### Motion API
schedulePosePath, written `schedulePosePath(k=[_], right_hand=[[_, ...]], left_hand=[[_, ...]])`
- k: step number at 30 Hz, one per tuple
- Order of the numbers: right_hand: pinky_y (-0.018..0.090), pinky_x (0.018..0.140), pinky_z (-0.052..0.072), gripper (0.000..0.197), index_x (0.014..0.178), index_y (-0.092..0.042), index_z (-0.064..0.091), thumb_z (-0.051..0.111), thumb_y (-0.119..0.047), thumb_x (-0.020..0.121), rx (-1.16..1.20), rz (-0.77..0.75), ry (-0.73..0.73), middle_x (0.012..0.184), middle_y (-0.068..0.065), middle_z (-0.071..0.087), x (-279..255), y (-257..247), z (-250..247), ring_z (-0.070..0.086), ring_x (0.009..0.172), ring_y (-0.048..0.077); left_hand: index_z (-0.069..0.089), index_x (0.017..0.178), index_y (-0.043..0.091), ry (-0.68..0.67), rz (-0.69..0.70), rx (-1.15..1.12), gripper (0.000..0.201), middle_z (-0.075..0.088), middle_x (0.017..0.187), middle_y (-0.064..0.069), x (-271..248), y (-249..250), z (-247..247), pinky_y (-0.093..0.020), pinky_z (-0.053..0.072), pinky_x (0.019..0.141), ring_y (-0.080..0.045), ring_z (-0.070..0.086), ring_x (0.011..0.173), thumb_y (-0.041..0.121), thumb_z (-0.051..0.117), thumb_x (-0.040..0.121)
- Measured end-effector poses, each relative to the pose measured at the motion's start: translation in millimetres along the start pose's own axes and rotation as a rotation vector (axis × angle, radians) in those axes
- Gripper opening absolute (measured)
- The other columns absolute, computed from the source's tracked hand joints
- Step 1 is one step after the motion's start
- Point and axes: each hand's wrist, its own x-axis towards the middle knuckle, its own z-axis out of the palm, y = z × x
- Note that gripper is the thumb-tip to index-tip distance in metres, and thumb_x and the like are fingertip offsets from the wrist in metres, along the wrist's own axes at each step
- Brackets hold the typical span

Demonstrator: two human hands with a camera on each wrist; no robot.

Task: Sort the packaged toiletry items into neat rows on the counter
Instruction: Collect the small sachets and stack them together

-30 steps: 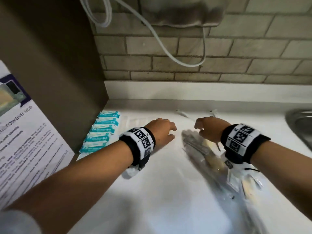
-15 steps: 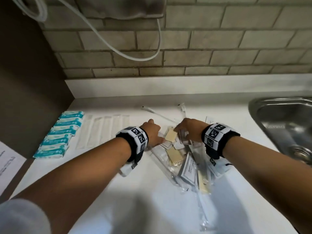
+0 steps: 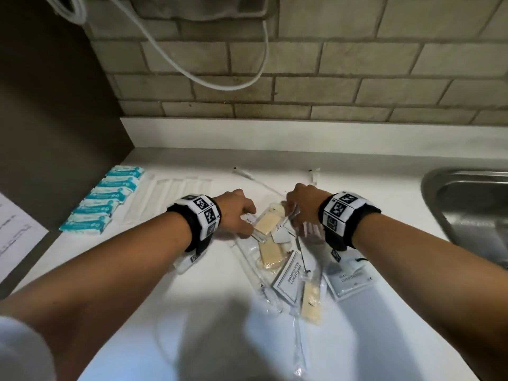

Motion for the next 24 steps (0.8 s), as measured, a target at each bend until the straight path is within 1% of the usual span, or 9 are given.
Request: schedulePosePath(k=[3, 6, 8, 12, 14, 17, 18, 20, 24], right_hand=[[0.04, 0.092, 0.052, 0.034, 0.11, -0.017, 0.061, 0.074, -0.025, 0.08, 0.075, -0.014, 0.033, 0.116, 0.005, 0.053, -0.1, 8.2, -2.2, 0.057, 0.107, 0.024], [0.041, 0.09, 0.053, 0.019, 0.095, -0.022, 0.062, 0.074, -0.023, 0.081, 0.159, -0.03, 0.057, 0.111, 0.003, 0.064, 0.8, 13.9, -8.1, 0.06, 0.103, 0.023], [0.037, 0.086, 0.052, 0.014, 0.087, -0.025, 0.058, 0.072, -0.023, 0.083, 0.176, -0.041, 0.086, 0.106, 0.0, 0.068, 0.7, 16.2, -13.7, 0.061, 0.097, 0.022], [0.028, 0.077, 0.041, 0.003, 0.093, -0.022, 0.06, 0.06, -0.021, 0.09, 0.179, -0.091, 0.191, 0.093, -0.003, 0.065, -2.4, 12.8, -25.5, 0.057, 0.084, 0.02], [0.027, 0.075, 0.038, 0.007, 0.096, -0.021, 0.058, 0.054, -0.016, 0.092, 0.193, -0.128, 0.209, 0.084, -0.007, 0.06, -6.2, 8.8, -30.3, 0.054, 0.082, 0.02], [0.023, 0.064, 0.036, 0.015, 0.107, -0.015, 0.058, 0.05, -0.012, 0.094, 0.259, -0.174, 0.137, 0.073, -0.012, 0.049, -16.0, 3.3, -35.5, 0.049, 0.08, 0.018], [0.022, 0.061, 0.035, 0.018, 0.11, -0.014, 0.058, 0.049, -0.012, 0.095, 0.268, -0.187, 0.116, 0.076, -0.011, 0.05, -20.2, 1.8, -36.4, 0.049, 0.081, 0.017], [0.023, 0.065, 0.035, 0.021, 0.111, -0.013, 0.059, 0.047, -0.011, 0.095, 0.268, -0.208, 0.089, 0.087, -0.005, 0.055, -27.2, -0.7, -37.0, 0.049, 0.085, 0.016], [0.026, 0.065, 0.037, 0.012, 0.097, -0.015, 0.058, 0.051, -0.01, 0.089, 0.288, -0.215, 0.022, 0.08, -0.008, 0.052, -43.4, -5.7, -35.8, 0.048, 0.084, 0.018]], left_hand=[[0.054, 0.129, 0.024, 0.011, -0.009, 0.001, 0.057, 0.045, 0.119, 0.0, 3.5, 0.2, 0.0, -0.037, 0.047, 0.095, -0.02, 0.053, 0.108, 0.04, 0.073, 0.077], [0.055, 0.122, 0.021, -0.008, -0.004, -0.011, 0.05, 0.044, 0.115, -0.002, 8.0, 3.2, -1.3, -0.031, 0.045, 0.086, -0.02, 0.052, 0.098, 0.04, 0.074, 0.08], [0.054, 0.119, 0.02, -0.011, 0.006, -0.016, 0.048, 0.043, 0.113, -0.002, 10.6, 3.3, -1.8, -0.029, 0.042, 0.08, -0.02, 0.051, 0.093, 0.039, 0.074, 0.08], [0.049, 0.131, 0.021, -0.037, 0.035, 0.007, 0.055, 0.043, 0.116, 0.0, 15.3, 1.4, -5.0, -0.03, 0.042, 0.09, -0.02, 0.052, 0.103, 0.04, 0.07, 0.083], [0.05, 0.132, 0.022, -0.034, 0.032, 0.01, 0.054, 0.041, 0.113, 0.001, 17.1, 2.5, -6.4, -0.028, 0.04, 0.088, -0.019, 0.05, 0.101, 0.039, 0.069, 0.084], [0.055, 0.123, 0.023, -0.015, 0.01, 0.037, 0.045, 0.038, 0.105, 0.001, 20.6, 5.1, -4.5, -0.031, 0.039, 0.084, -0.023, 0.046, 0.103, 0.04, 0.069, 0.084], [0.055, 0.121, 0.023, -0.017, 0.001, 0.06, 0.044, 0.038, 0.104, 0.001, 21.1, 6.4, -4.2, -0.033, 0.04, 0.084, -0.023, 0.044, 0.104, 0.042, 0.068, 0.084], [0.056, 0.115, 0.022, -0.027, -0.016, 0.1, 0.041, 0.039, 0.104, 0.001, 21.9, 8.0, -4.7, -0.034, 0.04, 0.084, -0.022, 0.041, 0.102, 0.044, 0.067, 0.083], [0.055, 0.094, 0.022, 0.028, -0.011, 0.042, 0.03, 0.056, 0.091, 0.002, 18.7, 9.4, -8.0, -0.032, 0.043, 0.07, -0.022, 0.052, 0.085, 0.037, 0.072, 0.075]])
